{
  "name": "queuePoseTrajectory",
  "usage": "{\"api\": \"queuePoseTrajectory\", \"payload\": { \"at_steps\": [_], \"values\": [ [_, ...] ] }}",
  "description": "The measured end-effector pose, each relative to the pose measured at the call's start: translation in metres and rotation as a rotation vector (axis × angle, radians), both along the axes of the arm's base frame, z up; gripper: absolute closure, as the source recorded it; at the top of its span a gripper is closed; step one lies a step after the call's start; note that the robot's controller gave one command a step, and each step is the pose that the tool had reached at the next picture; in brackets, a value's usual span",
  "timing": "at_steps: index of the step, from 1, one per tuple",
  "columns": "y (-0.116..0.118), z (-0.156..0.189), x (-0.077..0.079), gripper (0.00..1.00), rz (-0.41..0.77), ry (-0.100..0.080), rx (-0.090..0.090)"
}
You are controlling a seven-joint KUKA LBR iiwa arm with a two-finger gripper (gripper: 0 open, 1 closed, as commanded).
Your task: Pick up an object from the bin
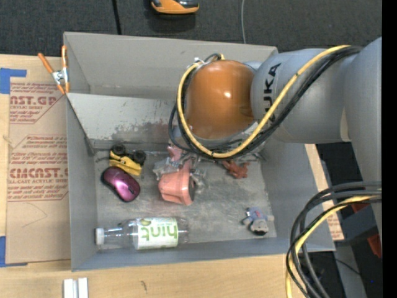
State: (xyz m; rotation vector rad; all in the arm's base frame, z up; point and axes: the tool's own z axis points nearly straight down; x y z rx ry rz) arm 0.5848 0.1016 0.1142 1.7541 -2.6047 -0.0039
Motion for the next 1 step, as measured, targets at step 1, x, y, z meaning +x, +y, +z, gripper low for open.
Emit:
{"api": "queuePoseTrajectory", "payload": {
  "at_steps": [1],
  "values": [
    [0.0, 0.0065, -0.0017, 1.0, 0.0, 0.006, -0.001]
  ]
}}
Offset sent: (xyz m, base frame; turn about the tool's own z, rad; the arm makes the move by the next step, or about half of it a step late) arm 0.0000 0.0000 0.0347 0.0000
